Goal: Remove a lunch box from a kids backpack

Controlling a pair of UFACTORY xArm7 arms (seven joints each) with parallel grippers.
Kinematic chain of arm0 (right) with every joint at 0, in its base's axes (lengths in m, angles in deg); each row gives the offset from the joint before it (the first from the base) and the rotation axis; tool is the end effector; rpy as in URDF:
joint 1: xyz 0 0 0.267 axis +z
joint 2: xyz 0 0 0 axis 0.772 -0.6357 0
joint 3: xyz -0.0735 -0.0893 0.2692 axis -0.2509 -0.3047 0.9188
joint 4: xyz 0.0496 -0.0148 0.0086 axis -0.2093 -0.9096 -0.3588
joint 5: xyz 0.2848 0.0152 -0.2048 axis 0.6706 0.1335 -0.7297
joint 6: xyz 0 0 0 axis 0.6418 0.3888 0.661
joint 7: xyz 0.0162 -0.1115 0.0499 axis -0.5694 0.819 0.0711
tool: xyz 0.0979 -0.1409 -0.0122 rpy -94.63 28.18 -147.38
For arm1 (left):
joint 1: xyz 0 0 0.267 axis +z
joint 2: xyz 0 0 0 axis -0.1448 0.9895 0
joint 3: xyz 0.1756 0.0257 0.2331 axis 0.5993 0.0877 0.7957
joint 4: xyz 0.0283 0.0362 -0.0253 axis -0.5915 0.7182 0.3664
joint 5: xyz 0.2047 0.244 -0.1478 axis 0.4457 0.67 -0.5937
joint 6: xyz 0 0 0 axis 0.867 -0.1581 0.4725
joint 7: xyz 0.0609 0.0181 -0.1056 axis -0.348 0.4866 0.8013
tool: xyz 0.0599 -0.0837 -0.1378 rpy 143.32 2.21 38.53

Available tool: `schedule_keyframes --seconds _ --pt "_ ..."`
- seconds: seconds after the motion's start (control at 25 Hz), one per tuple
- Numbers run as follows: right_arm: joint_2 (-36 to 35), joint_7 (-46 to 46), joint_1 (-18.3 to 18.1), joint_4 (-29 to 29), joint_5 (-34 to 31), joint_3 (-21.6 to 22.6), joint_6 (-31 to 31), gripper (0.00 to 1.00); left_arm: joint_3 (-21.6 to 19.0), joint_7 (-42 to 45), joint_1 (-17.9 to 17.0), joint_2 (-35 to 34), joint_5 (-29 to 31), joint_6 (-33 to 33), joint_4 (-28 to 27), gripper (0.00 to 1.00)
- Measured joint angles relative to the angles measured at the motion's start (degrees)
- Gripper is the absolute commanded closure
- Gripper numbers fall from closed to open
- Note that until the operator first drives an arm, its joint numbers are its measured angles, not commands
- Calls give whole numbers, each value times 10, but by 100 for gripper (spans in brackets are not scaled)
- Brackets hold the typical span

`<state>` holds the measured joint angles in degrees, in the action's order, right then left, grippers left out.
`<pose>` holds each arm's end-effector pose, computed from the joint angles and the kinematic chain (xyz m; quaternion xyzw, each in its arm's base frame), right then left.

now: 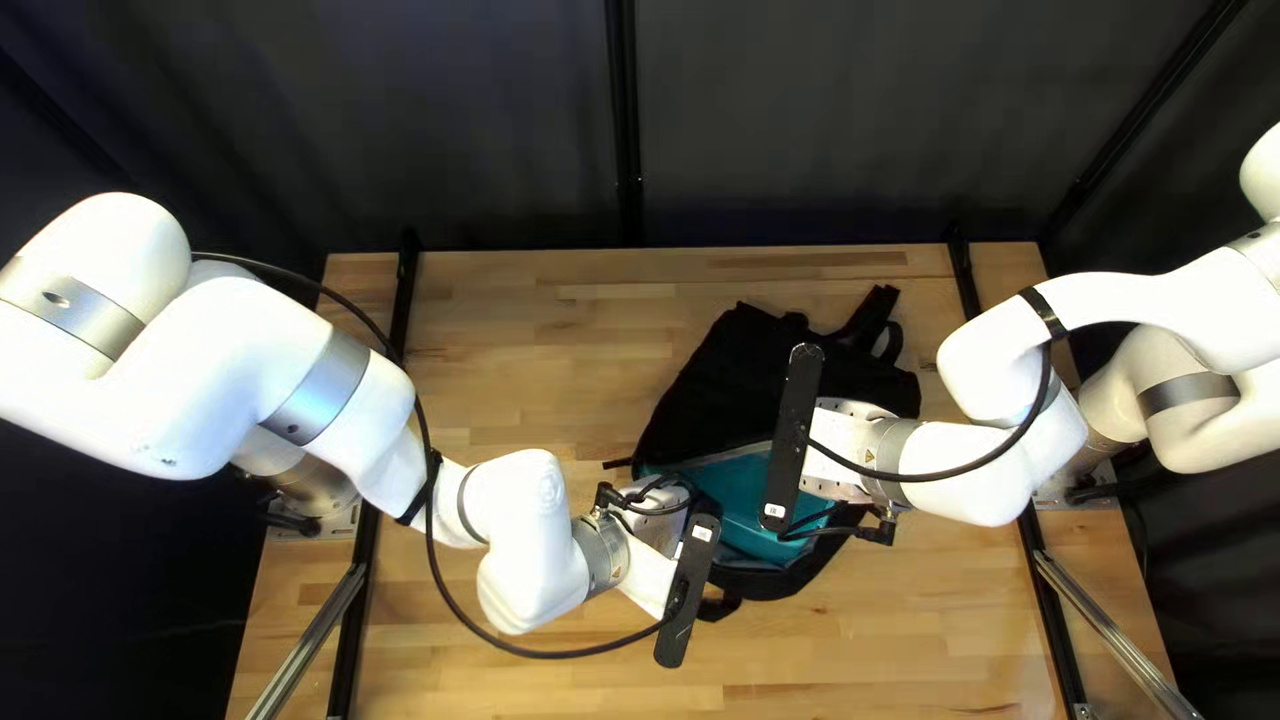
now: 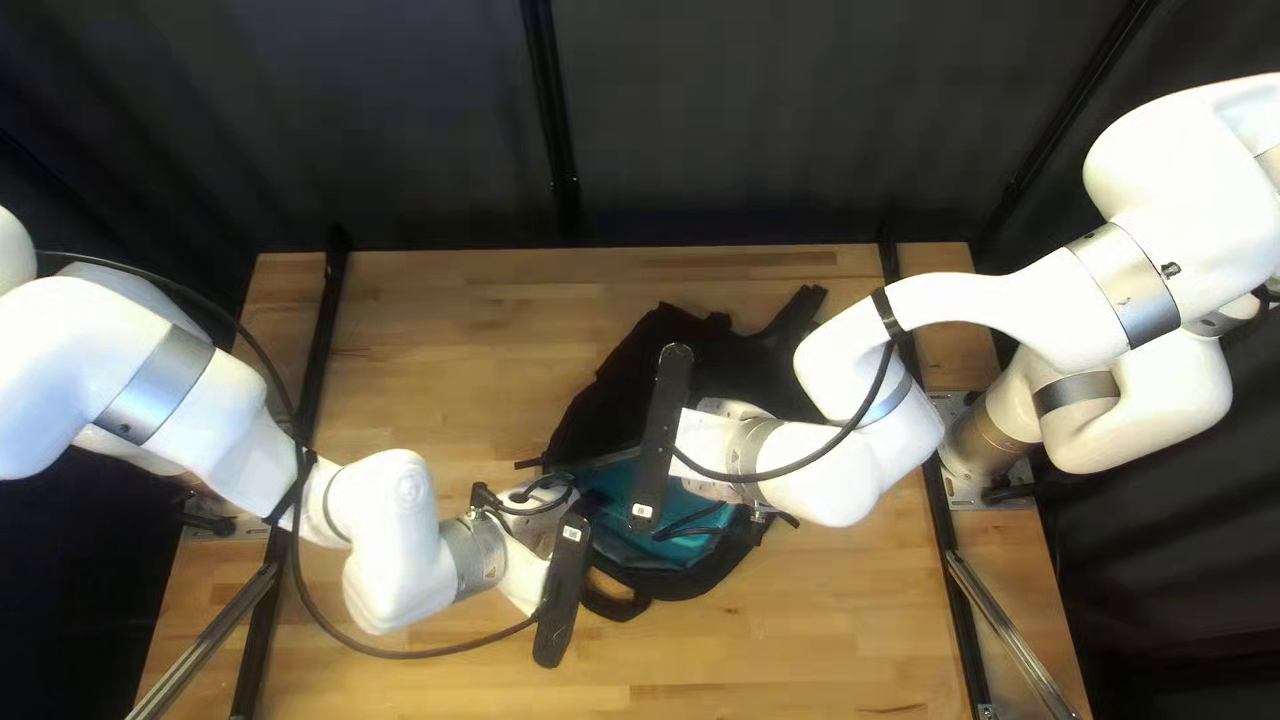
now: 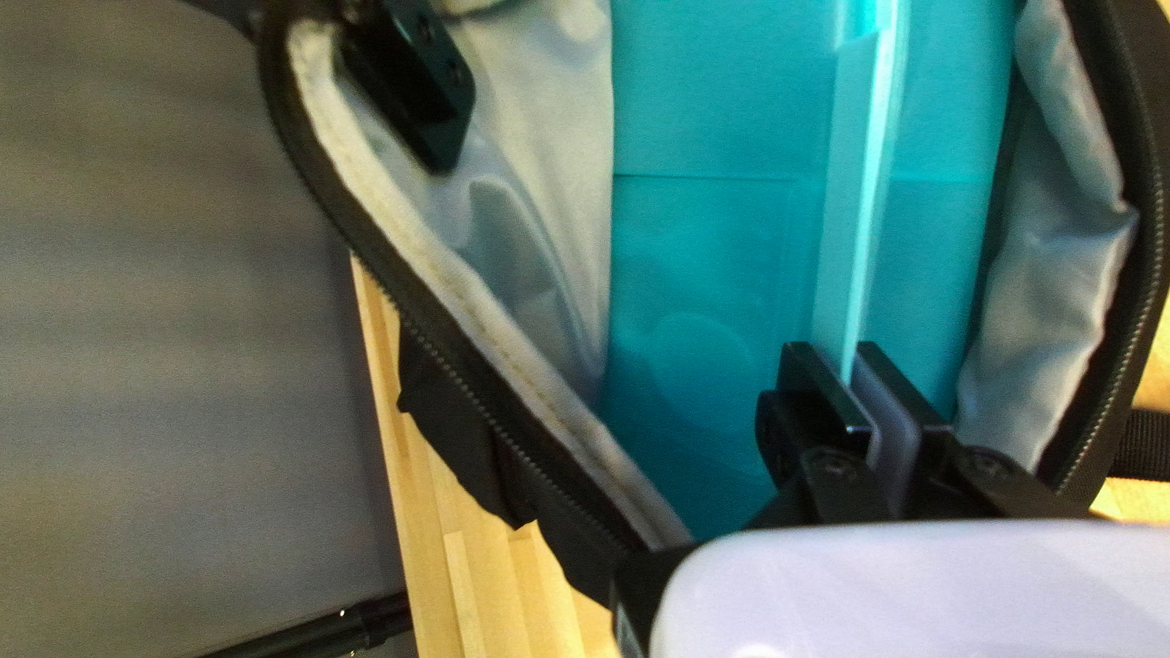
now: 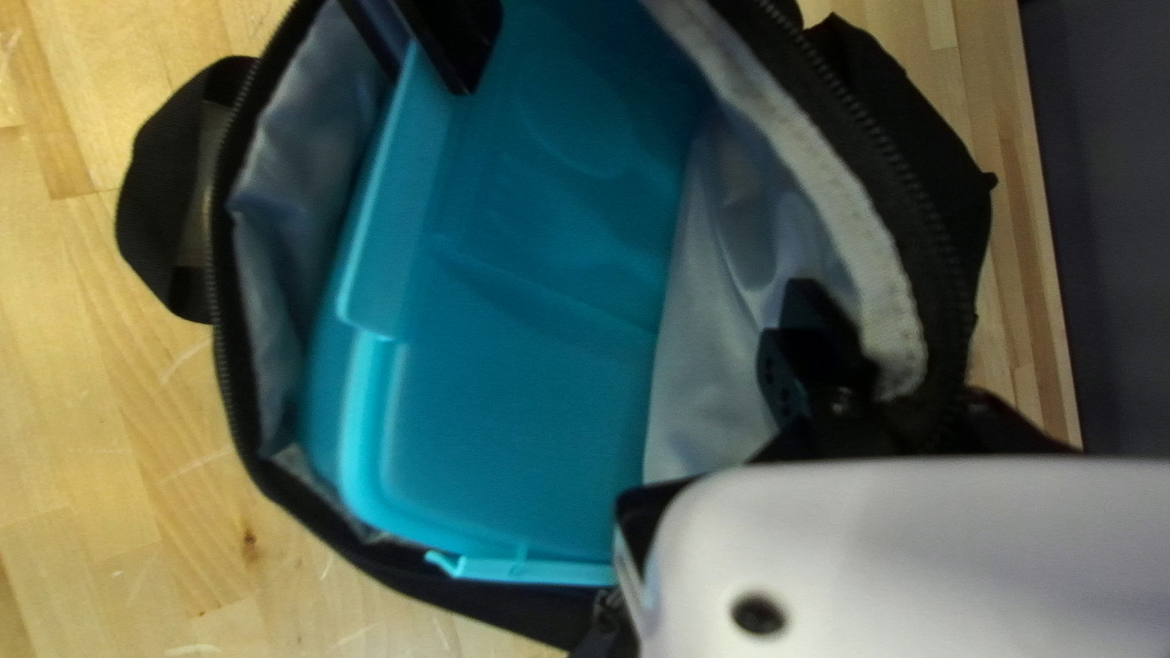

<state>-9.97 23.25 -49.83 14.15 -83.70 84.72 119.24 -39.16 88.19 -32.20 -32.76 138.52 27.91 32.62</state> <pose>0.4495 0.0524 0.2109 0.9489 -0.0646 0.2208 0.2159 0.5229 -0.1095 0.1655 -0.8742 0.2310 -0.2751 0.3268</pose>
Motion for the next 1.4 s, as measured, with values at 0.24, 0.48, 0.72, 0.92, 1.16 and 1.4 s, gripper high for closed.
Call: schedule_keyframes --seconds 0.24,0.48,0.72,0.92,1.16,1.4 --pt "-5 -3 1 -7 1 0 -11 100 -6 23 -8 -5 -1 -32 5 100" --pt "-16 0 2 -8 0 0 -23 100 -4 43 -8 3 8 -42 -2 100" --pt "-15 14 -1 -13 3 -8 -32 100 -2 46 -6 0 10 -48 -4 100" --pt "-9 23 0 -13 8 -9 -28 100 -2 40 -7 2 4 -53 -10 100" --pt "-11 24 1 -14 8 -9 -28 100 -3 32 -7 5 -7 -60 -17 100" --pt "-13 27 -1 -13 8 -11 -29 100 -6 22 -10 4 -21 -72 -21 100"
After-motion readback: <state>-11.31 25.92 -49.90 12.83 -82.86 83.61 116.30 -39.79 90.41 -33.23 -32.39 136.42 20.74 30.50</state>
